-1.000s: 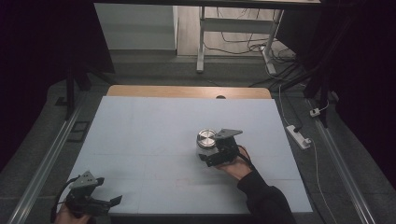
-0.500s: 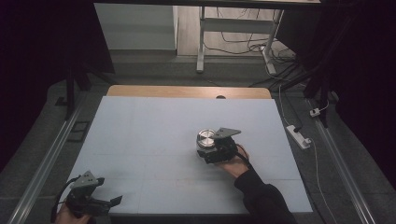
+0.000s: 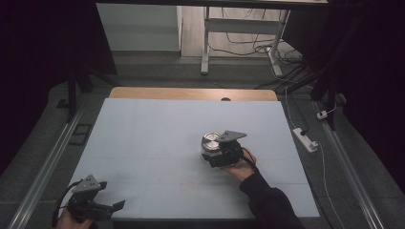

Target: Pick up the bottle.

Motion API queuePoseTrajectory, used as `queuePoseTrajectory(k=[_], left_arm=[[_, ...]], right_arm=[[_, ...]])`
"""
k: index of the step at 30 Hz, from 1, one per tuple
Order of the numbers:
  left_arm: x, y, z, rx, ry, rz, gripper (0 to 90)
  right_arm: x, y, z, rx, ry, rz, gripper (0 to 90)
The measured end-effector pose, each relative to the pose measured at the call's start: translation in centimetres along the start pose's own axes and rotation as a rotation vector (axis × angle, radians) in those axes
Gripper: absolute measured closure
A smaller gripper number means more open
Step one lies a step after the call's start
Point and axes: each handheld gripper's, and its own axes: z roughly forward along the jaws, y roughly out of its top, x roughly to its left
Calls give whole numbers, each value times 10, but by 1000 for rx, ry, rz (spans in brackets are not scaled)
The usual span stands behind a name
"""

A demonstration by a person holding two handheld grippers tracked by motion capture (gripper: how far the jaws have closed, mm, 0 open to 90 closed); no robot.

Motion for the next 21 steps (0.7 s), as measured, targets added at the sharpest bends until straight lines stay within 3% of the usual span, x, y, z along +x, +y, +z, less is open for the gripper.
queuePoseTrajectory(k=[21], left_arm=[[-1, 0, 0, 0, 0, 9, 0]], right_arm=[[29, 11, -14, -9, 71, -61, 147]])
